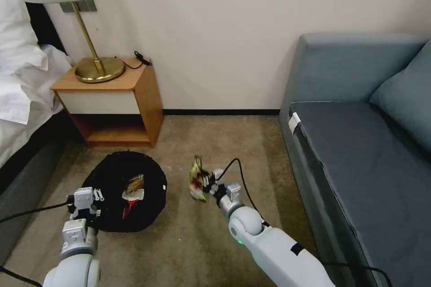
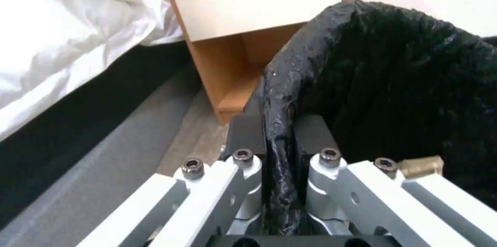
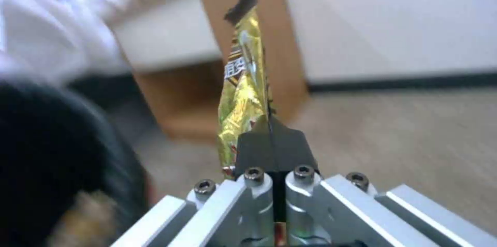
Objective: Pick up the trash bin, then pick up the garbage on the floor and place it into the trash bin.
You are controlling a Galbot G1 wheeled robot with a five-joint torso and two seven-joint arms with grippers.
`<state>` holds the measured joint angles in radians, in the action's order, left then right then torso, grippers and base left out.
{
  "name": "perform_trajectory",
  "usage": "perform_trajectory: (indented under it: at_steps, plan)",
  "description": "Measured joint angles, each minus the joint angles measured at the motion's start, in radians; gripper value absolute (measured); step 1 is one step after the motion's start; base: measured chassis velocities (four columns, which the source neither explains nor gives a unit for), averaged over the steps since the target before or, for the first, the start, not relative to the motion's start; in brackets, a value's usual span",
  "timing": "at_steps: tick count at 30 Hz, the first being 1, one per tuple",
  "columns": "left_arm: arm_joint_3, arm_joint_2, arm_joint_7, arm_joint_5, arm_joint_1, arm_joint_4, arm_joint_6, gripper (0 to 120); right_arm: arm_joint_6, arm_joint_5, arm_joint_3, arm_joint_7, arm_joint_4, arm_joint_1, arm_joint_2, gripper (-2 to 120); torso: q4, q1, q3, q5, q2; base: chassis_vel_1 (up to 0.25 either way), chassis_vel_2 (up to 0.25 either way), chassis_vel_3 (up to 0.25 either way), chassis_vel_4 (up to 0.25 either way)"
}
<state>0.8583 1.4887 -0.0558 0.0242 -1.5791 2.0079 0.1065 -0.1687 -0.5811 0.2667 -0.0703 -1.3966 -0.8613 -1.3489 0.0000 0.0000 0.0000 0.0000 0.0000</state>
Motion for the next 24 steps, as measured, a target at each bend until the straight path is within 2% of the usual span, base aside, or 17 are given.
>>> perform_trajectory:
  at_steps: [5,9,17,24]
  plan:
    - [0.0,0.0,0.002,-0.011,-0.003,0.0,0.0,7,-0.049,-0.056,0.031,0.034,-0.075,0.007,-0.029,0,0.0,0.0,0.0,0.0,0.0,0.0,0.0,0.0,0.0]
    - [-0.001,0.002,0.006,-0.029,-0.006,0.004,0.001,7,-0.077,-0.067,0.079,0.052,-0.082,0.024,-0.056,0,0.0002,0.0,0.0,-0.0001,0.0,0.0,0.0,0.0,0.0]
    - [-0.001,0.004,0.014,-0.057,-0.008,0.022,0.008,7,-0.114,-0.06,0.153,0.055,-0.024,0.05,-0.094,0,0.0002,0.0,0.0,-0.0001,0.0,0.0,0.0,0.0,0.0]
    - [-0.002,0.009,0.019,-0.058,-0.008,0.027,0.008,7,-0.16,-0.031,0.224,0.014,0.045,0.056,-0.117,0,0.0001,0.0,0.0,-0.0002,0.0,0.0,0.0,0.0,0.0]
